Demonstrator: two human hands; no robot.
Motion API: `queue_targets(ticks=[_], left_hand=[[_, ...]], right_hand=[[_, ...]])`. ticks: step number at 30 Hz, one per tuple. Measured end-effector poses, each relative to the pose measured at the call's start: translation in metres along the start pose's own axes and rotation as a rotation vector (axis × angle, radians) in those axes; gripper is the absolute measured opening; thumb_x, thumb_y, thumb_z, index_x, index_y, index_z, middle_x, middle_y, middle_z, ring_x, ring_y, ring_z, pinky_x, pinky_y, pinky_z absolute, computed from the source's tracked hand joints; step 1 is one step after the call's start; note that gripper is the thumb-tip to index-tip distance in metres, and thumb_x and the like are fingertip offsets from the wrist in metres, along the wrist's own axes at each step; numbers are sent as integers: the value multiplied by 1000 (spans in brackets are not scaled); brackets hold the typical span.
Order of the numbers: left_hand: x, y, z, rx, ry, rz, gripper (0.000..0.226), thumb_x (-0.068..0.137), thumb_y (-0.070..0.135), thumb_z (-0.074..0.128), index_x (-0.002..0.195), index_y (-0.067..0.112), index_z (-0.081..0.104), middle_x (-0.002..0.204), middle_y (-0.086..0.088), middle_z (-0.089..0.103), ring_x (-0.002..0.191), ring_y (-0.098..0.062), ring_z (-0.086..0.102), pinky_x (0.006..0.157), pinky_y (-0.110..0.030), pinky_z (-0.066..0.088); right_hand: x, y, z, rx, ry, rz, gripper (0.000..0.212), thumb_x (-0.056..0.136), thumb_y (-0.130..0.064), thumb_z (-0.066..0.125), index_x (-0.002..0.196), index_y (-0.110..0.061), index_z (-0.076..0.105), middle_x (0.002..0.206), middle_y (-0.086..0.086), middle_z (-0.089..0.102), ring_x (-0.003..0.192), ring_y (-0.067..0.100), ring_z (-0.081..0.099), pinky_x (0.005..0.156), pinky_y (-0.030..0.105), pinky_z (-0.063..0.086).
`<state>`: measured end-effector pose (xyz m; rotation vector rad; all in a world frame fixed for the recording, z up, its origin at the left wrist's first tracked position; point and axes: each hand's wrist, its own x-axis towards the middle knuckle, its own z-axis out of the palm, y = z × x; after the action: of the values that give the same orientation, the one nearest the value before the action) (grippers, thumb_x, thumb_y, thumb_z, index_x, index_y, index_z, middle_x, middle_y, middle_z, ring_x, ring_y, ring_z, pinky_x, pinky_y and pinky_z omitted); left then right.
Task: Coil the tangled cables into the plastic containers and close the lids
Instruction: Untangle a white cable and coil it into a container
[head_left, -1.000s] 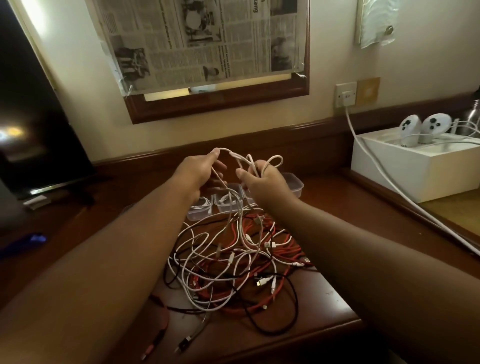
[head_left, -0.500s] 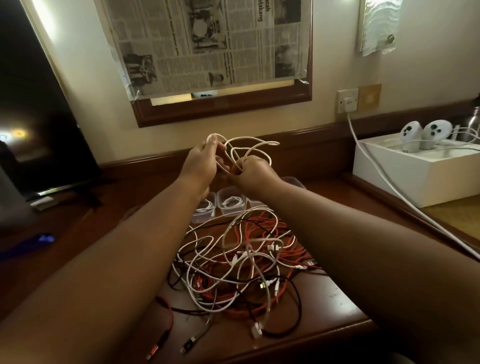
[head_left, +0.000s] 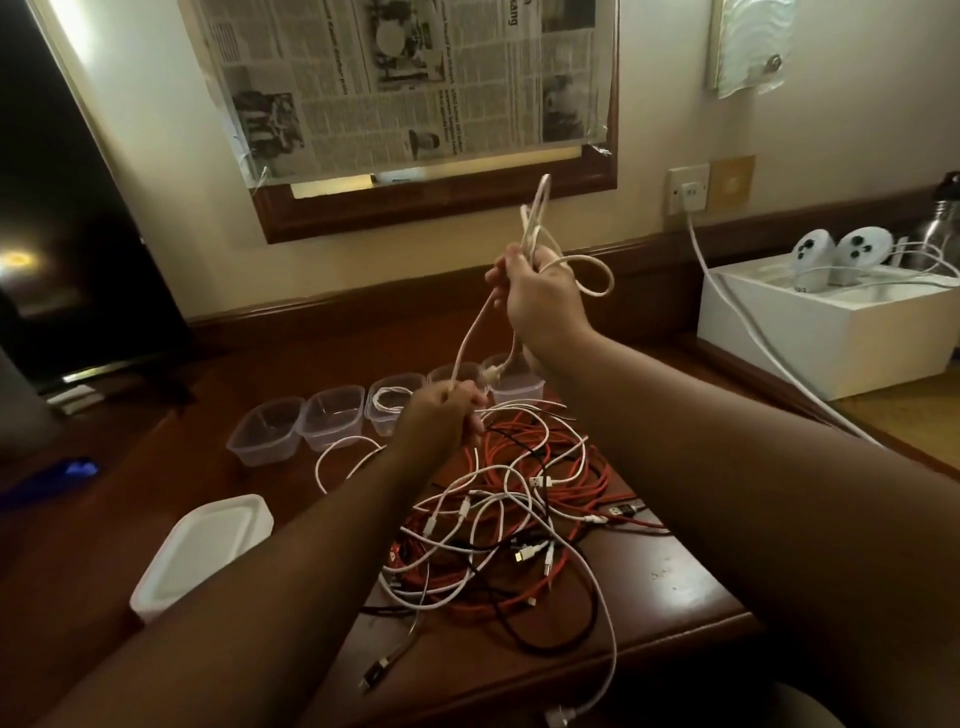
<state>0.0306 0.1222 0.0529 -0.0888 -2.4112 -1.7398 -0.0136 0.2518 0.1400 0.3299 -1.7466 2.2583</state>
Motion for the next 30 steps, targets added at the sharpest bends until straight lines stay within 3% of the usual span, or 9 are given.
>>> queue_targets(ticks=[5, 9, 12, 14, 17, 22, 24, 27, 30], left_hand=[[8, -16, -24, 74, 117, -122, 33, 105, 27, 42, 97, 3, 63, 67, -7, 55, 60, -18, 52, 55, -28, 44], [-7, -22, -20, 156, -33, -102, 29, 102, 29, 48, 92, 9, 67, 65, 2, 56, 52, -10, 43, 49, -23, 37], [-17, -24, -13, 97, -133, -115, 30, 101, 33, 51, 88, 12, 67, 60, 5, 54, 48, -10, 35, 47, -22, 31], [-22, -21, -12, -8, -87, -141, 24, 99, 31, 55, 87, 13, 66, 60, 2, 46, 49, -11, 32, 47, -24, 29], [-37, -6, -17, -175, -72, -97, 12, 96, 22, 59, 88, 12, 62, 59, 1, 43, 49, -11, 36, 46, -25, 32], [-63, 24, -44, -300, -146, 125, 18, 87, 25, 60, 74, 13, 58, 54, 1, 37, 47, -13, 29, 49, -30, 24], [-69, 39, -55, -333, -153, 207, 19, 84, 24, 61, 66, 16, 58, 49, 5, 35, 41, -10, 28, 45, -25, 23], [-79, 65, -70, -307, -281, 282, 19, 77, 22, 65, 60, 20, 55, 48, 6, 35, 38, -9, 30, 42, -22, 26], [-89, 82, -79, -223, -388, 245, 18, 70, 22, 62, 54, 20, 53, 47, 4, 34, 39, -11, 28, 43, -21, 28]], right_hand=[[1, -12, -15, 131, 30, -25, 24, 106, -25, 39, 89, -14, 53, 61, -1, 56, 62, 14, 57, 72, 33, 49], [-6, -14, -25, 229, -68, 44, 26, 106, -26, 39, 86, -12, 49, 53, -4, 43, 43, 11, 37, 46, 27, 37], [-14, -10, -29, 13, -135, 135, 29, 104, -27, 44, 80, -14, 52, 49, -7, 41, 39, 9, 33, 39, 24, 28], [-20, -6, -34, -349, -214, 156, 27, 102, -26, 47, 81, -14, 58, 53, -5, 46, 43, 10, 37, 37, 22, 31], [-33, 1, -48, -782, -436, 217, 20, 100, -21, 51, 93, -9, 66, 72, 3, 56, 57, 13, 48, 48, 22, 41], [-54, -3, -71, -703, -806, 378, 24, 98, -26, 55, 96, -7, 70, 83, 7, 68, 70, 17, 61, 68, 30, 49], [-63, -12, -74, -754, -1001, 375, 28, 100, -24, 52, 97, -4, 71, 92, 6, 72, 81, 19, 65, 79, 34, 50], [-83, -24, -66, -783, -1270, 427, 33, 102, -30, 46, 94, -10, 71, 93, -3, 74, 89, 11, 66, 87, 29, 50], [-102, -21, -51, -1021, -1383, 491, 47, 102, -45, 38, 104, -10, 69, 99, -7, 74, 96, 7, 67, 91, 30, 52]])
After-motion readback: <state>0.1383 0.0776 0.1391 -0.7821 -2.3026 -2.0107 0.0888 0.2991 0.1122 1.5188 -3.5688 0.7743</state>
